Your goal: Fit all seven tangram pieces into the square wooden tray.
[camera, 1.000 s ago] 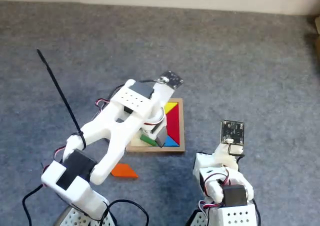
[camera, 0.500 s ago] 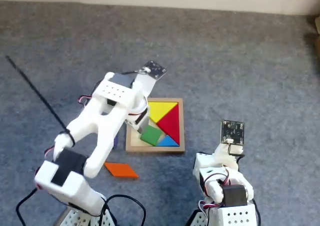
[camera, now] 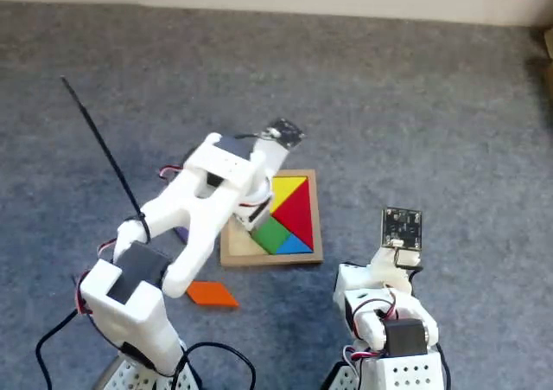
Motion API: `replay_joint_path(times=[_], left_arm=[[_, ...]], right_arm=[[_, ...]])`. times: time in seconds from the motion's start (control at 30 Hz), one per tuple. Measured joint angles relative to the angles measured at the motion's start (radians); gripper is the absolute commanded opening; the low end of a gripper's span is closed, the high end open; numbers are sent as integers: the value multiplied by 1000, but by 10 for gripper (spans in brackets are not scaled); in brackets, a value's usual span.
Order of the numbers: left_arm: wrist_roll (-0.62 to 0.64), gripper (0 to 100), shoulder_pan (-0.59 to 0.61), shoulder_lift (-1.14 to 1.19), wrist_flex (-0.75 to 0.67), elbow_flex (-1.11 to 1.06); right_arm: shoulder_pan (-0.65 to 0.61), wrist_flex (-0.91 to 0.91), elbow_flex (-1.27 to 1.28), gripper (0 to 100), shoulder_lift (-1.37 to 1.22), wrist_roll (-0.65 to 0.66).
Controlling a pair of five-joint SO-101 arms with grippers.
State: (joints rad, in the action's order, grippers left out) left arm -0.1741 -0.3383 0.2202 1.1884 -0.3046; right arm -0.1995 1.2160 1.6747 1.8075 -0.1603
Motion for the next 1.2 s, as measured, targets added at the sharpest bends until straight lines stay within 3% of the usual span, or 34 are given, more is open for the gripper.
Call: replay_joint_path(times=[0.4, 0.6, 0.7, 1.03, 1.2], left_arm=[[31, 165, -17, -77, 23, 17], [40, 168, 80, -264, 84, 20], [40, 222, 132, -318, 104, 20], [0, 256, 310, -338, 267, 20], [52, 259, 368, -344, 285, -48]], right_arm=[[0, 0, 0, 16, 0, 0], [0, 0, 0, 16, 0, 0], [0, 0, 0, 16, 0, 0], [0, 0, 0, 16, 0, 0], [0, 0, 0, 16, 0, 0]])
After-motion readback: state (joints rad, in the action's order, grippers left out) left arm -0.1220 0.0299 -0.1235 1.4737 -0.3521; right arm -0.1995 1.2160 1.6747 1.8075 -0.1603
